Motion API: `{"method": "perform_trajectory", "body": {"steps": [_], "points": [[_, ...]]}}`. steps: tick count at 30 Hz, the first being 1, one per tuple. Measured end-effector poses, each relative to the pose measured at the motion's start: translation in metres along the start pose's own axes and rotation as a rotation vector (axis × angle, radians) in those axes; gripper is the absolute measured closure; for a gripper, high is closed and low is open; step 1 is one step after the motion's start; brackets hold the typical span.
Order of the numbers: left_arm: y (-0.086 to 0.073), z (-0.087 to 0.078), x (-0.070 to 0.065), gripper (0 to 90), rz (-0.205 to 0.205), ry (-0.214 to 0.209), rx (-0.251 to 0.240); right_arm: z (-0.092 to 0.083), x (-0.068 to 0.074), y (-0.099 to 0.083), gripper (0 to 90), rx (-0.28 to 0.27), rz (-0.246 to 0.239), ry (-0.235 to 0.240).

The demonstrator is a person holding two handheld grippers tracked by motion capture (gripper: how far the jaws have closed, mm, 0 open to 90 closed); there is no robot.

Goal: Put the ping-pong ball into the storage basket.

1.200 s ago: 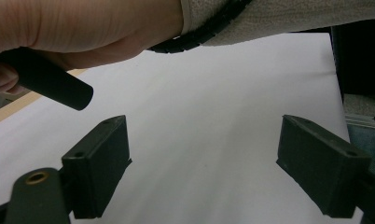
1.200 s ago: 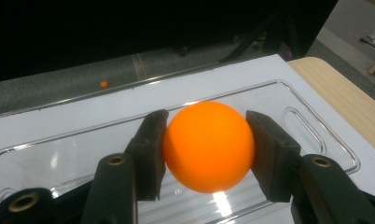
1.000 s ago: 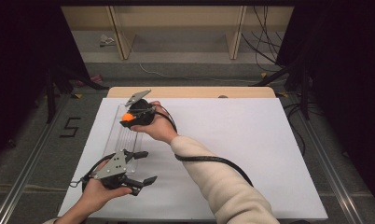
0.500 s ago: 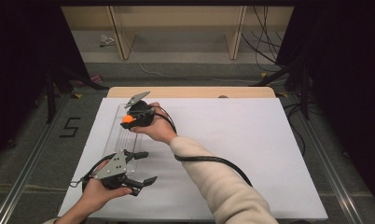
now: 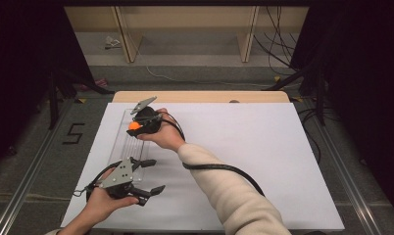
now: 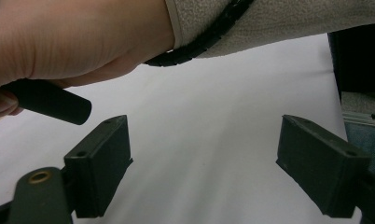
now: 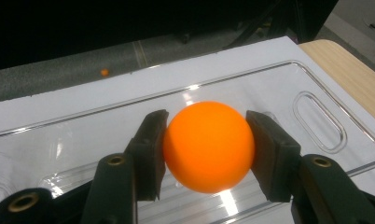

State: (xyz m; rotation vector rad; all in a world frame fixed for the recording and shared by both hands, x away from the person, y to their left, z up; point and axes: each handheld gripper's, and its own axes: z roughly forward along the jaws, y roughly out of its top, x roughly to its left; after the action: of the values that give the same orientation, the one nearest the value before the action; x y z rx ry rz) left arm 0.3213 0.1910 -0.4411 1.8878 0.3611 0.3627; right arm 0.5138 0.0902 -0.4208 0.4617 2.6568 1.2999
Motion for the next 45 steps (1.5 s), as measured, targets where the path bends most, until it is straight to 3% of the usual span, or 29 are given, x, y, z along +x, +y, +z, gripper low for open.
{"method": "perform_trajectory", "body": {"steps": [45], "points": [[0.0,0.0,-0.001,17.1,0.001,-0.004,0.006,0.017,0.005,-0.009,50.9,0.047,-0.006,0.017]]}}
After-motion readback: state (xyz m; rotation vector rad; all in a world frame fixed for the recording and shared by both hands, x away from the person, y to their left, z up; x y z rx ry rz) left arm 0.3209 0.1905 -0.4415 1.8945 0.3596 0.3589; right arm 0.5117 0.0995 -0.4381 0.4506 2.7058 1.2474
